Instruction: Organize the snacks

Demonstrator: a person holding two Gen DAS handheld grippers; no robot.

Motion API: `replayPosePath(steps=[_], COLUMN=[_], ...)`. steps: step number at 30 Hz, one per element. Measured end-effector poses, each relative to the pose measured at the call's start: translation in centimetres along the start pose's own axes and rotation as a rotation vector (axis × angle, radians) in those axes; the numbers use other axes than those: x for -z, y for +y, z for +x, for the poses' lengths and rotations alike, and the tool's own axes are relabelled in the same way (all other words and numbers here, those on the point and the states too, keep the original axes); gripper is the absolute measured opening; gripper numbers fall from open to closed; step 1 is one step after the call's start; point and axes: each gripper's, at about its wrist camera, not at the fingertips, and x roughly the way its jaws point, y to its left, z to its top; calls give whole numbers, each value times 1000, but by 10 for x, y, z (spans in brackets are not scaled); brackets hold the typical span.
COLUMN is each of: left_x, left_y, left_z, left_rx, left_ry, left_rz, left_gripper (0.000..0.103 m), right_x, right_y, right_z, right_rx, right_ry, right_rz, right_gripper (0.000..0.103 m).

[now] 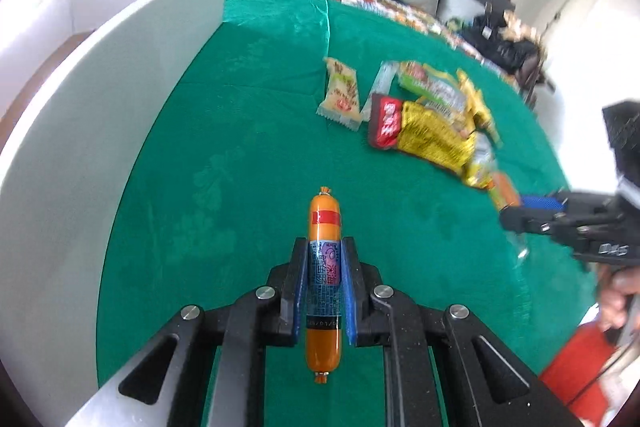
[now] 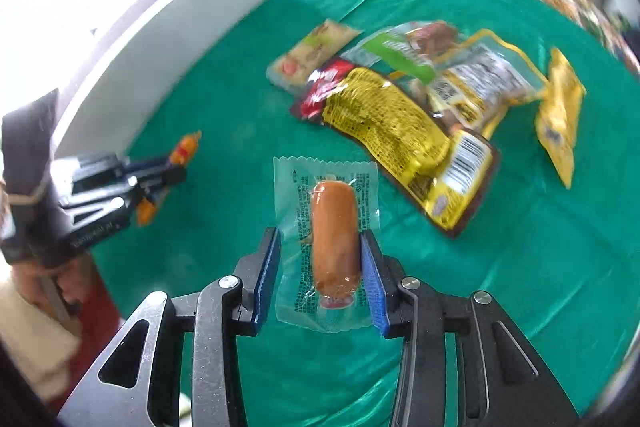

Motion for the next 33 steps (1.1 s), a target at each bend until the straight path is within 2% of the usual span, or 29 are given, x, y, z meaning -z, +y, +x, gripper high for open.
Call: replayPosePath(steps=[3,6,8,10,13,16,19,20,21,22,24,25,28,30,31,33], left_x=[-1,-9,-14,-17,-15,-8,-1,3,6,12,23,27,33,27,24,18], left_y=[6,21,40,67,111,148,172,179,185,192,194,195,184,166,155,123], left_z=[-39,-89,-115,-141,-167,-180,-175,-172,-168,-168,-172,-177,-183,-182,-182,-180], left_rx=[68,63,17,-62,-179,-279,-375,-408,-432,-444,-461,-465,-465,-441,-433,-398], left_ry=[-52,-145,-178,-210,-229,-218,-174,-158,-138,-130,-165,-190,-225,-242,-255,-278], left_rz=[-57,-74,-93,-117,-165,-195,-188,-193,-203,-213,-235,-241,-246,-210,-186,-121], left_gripper=[15,15,15,15,15,15,15,19,31,40,75,80,83,83,83,84], right_x=[-2,-18,-38,-55,-72,-78,-70,-62,-58,-50,-46,-48,-47,-37,-35,-14], right_y=[2,45,87,138,211,268,303,306,308,305,293,285,250,216,200,157], right_z=[-14,-36,-51,-57,-52,-32,-1,9,19,25,31,32,19,9,7,9], right_rx=[-11,-111,-211,-308,-437,-475,-492,-487,-477,-472,-473,-469,-406,-342,-280,-100], right_ry=[-12,-79,-129,-163,-165,-138,-78,-53,-30,-14,-10,-20,-85,-137,-161,-202], right_rz=[71,60,31,-5,-49,-107,-131,-130,-124,-114,-96,-95,-96,-105,-113,-135], right_gripper=[41,41,41,42,42,42,45,48,50,56,57,57,63,70,75,76])
